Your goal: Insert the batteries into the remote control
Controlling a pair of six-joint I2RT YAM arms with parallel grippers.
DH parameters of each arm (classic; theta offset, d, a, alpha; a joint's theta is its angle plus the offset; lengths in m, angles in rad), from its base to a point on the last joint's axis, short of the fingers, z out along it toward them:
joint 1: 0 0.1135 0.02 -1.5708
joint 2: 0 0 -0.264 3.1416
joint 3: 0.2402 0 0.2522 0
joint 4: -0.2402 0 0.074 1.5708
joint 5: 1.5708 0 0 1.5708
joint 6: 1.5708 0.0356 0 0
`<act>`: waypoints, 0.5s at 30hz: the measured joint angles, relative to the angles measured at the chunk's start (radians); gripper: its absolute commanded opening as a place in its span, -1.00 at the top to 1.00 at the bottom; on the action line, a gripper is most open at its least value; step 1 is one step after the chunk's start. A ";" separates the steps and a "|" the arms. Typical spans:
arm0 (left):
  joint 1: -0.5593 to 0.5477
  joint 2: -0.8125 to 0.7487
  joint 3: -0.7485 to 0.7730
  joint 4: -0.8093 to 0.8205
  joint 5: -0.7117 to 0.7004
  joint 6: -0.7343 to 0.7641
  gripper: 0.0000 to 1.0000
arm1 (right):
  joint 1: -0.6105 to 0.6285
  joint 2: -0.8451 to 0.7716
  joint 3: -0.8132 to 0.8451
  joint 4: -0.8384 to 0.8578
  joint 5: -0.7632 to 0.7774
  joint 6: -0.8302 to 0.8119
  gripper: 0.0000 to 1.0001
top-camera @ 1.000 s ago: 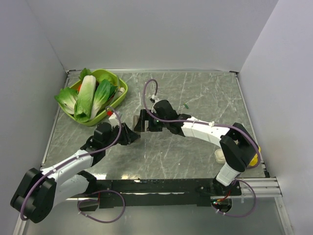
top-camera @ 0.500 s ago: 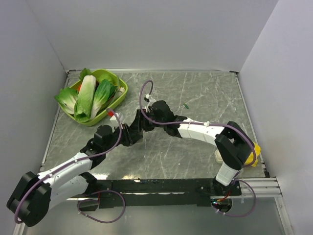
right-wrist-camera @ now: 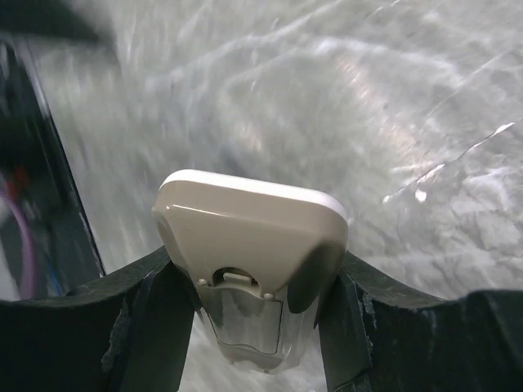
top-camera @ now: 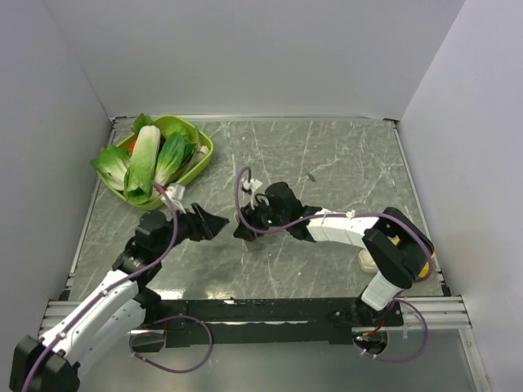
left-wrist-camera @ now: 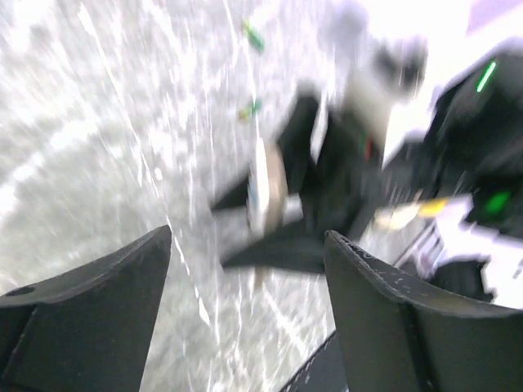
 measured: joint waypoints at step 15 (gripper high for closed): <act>0.127 0.340 0.323 -0.112 0.336 -0.090 -0.39 | -0.002 -0.112 -0.080 0.075 -0.159 -0.419 1.00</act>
